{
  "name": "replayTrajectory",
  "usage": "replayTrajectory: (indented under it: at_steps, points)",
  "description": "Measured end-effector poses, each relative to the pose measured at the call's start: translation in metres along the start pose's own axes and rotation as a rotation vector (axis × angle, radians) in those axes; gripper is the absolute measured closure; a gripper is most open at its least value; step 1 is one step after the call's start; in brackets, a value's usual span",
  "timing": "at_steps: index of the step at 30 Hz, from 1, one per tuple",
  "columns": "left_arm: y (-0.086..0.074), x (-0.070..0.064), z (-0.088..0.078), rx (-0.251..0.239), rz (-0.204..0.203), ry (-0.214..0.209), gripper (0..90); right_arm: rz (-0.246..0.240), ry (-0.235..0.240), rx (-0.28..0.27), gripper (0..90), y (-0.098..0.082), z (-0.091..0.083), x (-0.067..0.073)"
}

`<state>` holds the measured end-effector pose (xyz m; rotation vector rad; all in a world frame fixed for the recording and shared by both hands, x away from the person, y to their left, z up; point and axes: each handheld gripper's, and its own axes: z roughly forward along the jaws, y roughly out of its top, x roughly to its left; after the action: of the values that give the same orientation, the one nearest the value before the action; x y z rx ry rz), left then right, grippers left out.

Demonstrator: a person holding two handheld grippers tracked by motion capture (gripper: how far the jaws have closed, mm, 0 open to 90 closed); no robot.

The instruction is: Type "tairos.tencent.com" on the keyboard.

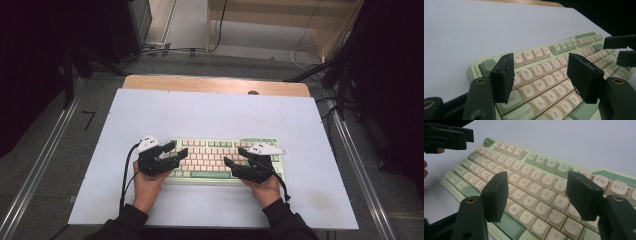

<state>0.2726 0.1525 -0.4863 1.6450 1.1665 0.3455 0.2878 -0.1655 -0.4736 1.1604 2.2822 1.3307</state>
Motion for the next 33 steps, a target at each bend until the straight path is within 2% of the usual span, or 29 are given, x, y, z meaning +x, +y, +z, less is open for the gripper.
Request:
replayTrajectory:
  at_steps: [5, 9, 11, 16, 23, 33]
  points:
    - [0.0, 0.0, -0.001, -0.01, -0.008, -0.004, 39.7, -0.001, 0.015, -0.005, 59.7, -0.002, 0.002, 0.003]
    - [-0.001, 0.0, 0.0, -0.002, -0.012, -0.013, 39.8, -0.031, 0.03, -0.001, 79.8, -0.003, 0.004, 0.008]
    - [-0.001, 0.0, 0.0, -0.005, -0.013, -0.017, 39.8, -0.038, 0.037, 0.004, 86.6, -0.004, 0.007, 0.011]
    - [-0.002, 0.0, 0.001, 0.002, -0.015, -0.02, 40.3, -0.073, 0.054, 0.026, 87.4, -0.006, 0.013, 0.017]
    - [-0.002, 0.0, 0.001, 0.004, -0.017, -0.025, 40.3, -0.09, 0.069, 0.072, 87.4, -0.01, 0.021, 0.025]
    - [-0.002, 0.0, 0.002, 0.008, -0.018, -0.028, 40.4, -0.102, 0.08, 0.095, 87.3, -0.012, 0.028, 0.029]
